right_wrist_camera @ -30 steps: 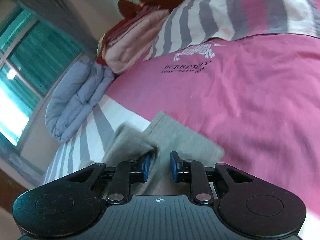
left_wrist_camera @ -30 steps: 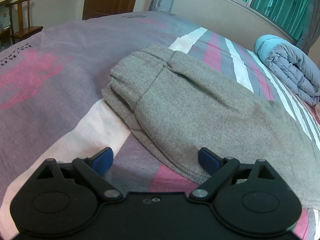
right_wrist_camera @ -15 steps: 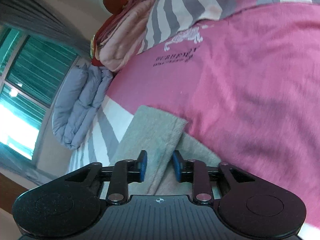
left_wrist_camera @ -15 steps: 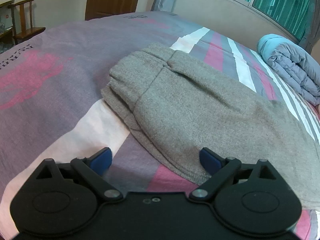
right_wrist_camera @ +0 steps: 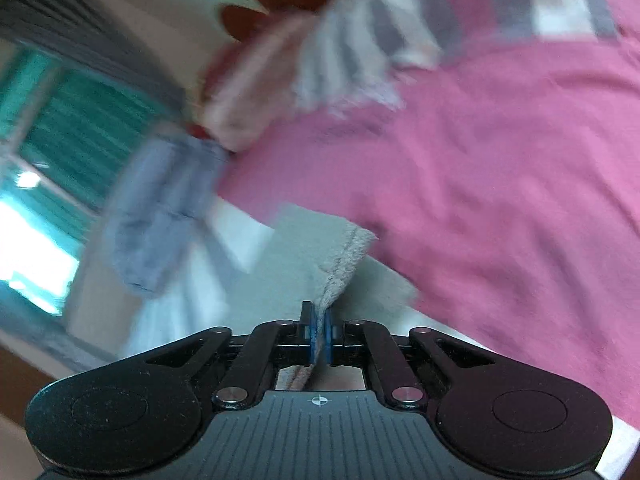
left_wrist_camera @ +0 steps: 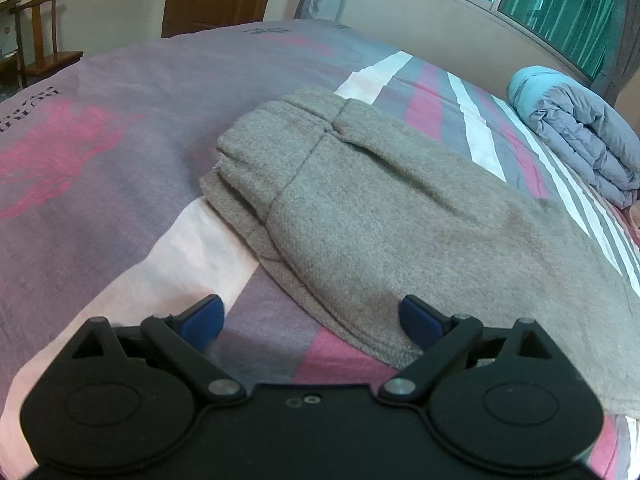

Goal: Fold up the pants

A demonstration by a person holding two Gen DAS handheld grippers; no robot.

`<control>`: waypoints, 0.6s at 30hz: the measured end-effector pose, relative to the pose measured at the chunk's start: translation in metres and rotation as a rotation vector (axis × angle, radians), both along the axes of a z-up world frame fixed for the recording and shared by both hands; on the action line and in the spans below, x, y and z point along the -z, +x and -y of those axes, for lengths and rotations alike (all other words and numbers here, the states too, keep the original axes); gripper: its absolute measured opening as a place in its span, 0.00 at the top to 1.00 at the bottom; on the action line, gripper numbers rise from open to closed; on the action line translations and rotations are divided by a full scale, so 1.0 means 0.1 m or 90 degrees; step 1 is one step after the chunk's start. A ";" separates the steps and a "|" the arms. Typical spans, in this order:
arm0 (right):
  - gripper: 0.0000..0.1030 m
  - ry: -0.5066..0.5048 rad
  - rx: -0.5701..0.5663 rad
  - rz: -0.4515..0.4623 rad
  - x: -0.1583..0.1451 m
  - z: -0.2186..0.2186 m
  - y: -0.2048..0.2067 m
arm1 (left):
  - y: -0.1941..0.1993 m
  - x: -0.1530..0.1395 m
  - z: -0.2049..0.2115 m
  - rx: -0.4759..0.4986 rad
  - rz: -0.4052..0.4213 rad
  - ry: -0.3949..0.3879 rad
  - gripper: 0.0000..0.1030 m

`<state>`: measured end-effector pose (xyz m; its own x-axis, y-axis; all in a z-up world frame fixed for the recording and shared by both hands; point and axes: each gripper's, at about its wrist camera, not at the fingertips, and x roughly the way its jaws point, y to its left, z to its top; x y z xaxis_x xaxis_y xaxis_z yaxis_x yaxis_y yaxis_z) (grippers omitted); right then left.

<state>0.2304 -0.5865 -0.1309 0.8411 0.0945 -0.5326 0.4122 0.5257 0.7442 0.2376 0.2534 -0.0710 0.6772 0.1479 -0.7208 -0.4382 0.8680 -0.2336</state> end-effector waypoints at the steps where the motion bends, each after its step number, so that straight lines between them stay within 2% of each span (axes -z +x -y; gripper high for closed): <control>1: 0.97 0.014 -0.011 -0.023 0.10 0.00 0.05 | 0.00 0.00 0.00 0.002 -0.001 -0.001 0.13; 3: 0.95 0.008 -0.003 -0.019 0.05 -0.02 0.00 | 0.00 -0.03 -0.02 0.010 -0.004 -0.003 0.13; 5: 0.82 -0.044 0.019 0.002 -0.13 -0.15 -0.14 | -0.05 -0.11 -0.06 0.006 0.008 -0.017 0.16; 6: 0.79 -0.065 0.023 0.018 -0.21 -0.24 -0.22 | -0.11 -0.15 -0.08 -0.005 0.026 -0.020 0.20; 8: 0.62 -0.094 0.010 0.057 -0.33 -0.43 -0.37 | -0.26 -0.23 -0.12 -0.016 0.076 -0.019 0.29; 10: 0.53 -0.114 -0.006 0.082 -0.41 -0.63 -0.48 | -0.32 -0.25 -0.21 -0.022 0.100 -0.037 0.44; 13: 0.52 -0.142 -0.035 0.114 -0.47 -0.97 -0.56 | -0.32 -0.23 -0.38 -0.033 0.118 -0.088 0.55; 15: 0.52 -0.150 -0.055 0.109 -0.48 -1.13 -0.53 | -0.26 -0.21 -0.46 -0.032 0.129 -0.119 0.61; 18: 0.52 -0.168 -0.065 0.106 -0.51 -1.21 -0.48 | -0.11 -0.18 -0.53 -0.028 0.120 -0.142 0.61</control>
